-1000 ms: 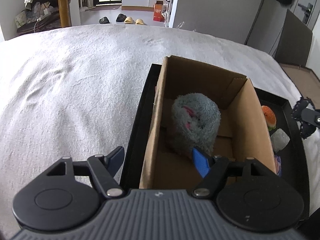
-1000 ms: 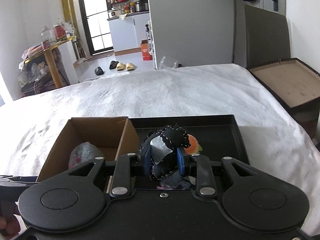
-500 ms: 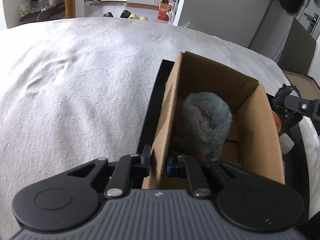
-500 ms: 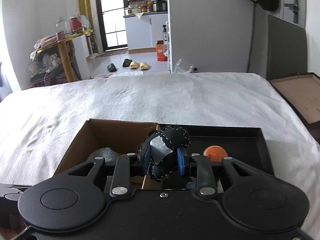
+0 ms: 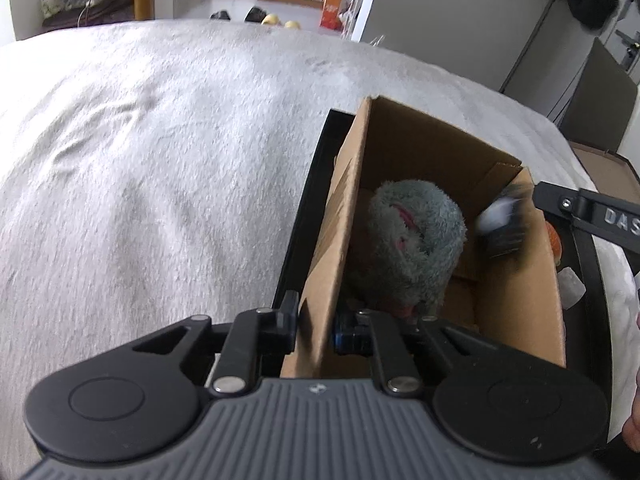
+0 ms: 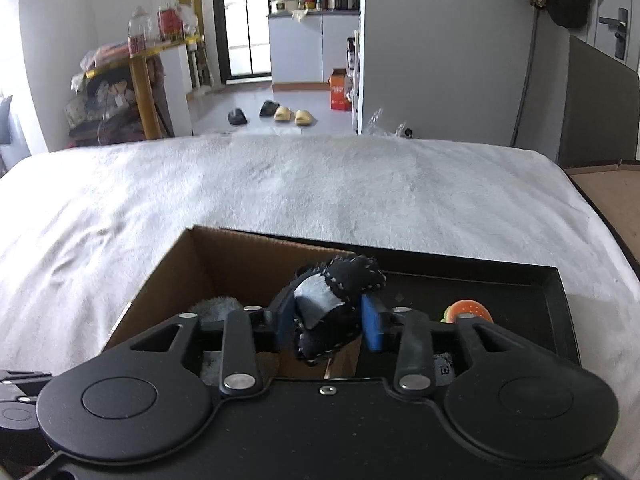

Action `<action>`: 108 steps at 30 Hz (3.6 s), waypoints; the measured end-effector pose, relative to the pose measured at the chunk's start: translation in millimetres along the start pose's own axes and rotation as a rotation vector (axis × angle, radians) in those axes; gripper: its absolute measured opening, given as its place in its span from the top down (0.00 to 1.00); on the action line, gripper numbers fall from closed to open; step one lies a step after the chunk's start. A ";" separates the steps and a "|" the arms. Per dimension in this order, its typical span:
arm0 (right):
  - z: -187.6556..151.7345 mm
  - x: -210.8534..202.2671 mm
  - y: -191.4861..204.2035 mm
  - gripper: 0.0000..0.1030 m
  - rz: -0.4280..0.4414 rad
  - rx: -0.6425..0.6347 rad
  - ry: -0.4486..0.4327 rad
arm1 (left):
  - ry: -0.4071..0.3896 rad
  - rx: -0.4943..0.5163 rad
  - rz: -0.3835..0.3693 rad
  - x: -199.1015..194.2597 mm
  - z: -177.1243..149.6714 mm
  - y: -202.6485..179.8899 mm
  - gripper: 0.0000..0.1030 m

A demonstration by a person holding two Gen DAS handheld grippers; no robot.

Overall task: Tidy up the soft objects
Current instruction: 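Carry the black-and-white item with the right gripper into the box and release, then lower the right gripper onto the white plastic-wrapped item and close, then lift the wrapped item with the right gripper toward the box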

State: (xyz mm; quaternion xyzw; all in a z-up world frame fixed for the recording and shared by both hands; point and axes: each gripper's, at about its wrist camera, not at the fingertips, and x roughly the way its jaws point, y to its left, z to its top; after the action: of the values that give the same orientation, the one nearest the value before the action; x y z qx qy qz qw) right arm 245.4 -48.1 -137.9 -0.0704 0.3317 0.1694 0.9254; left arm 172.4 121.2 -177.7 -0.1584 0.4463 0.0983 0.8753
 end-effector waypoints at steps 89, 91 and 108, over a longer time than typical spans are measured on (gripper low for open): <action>-93.0 23.1 -155.9 0.74 0.023 0.390 0.059 | 0.070 0.191 0.358 4.8 24.1 -87.8 0.35; -90.9 20.6 -154.5 0.74 0.023 0.385 0.060 | 0.084 0.179 0.336 3.4 23.9 -87.0 0.35; -62.2 -17.4 -125.3 0.74 0.027 0.310 0.010 | 0.073 0.112 0.239 -16.7 17.2 -68.5 0.35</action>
State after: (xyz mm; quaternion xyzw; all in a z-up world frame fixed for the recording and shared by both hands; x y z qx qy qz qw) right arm 241.3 -184.7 -172.5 0.0768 0.3595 0.1284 0.9211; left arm 197.0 63.2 -141.8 -0.0582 0.4982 0.1711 0.8480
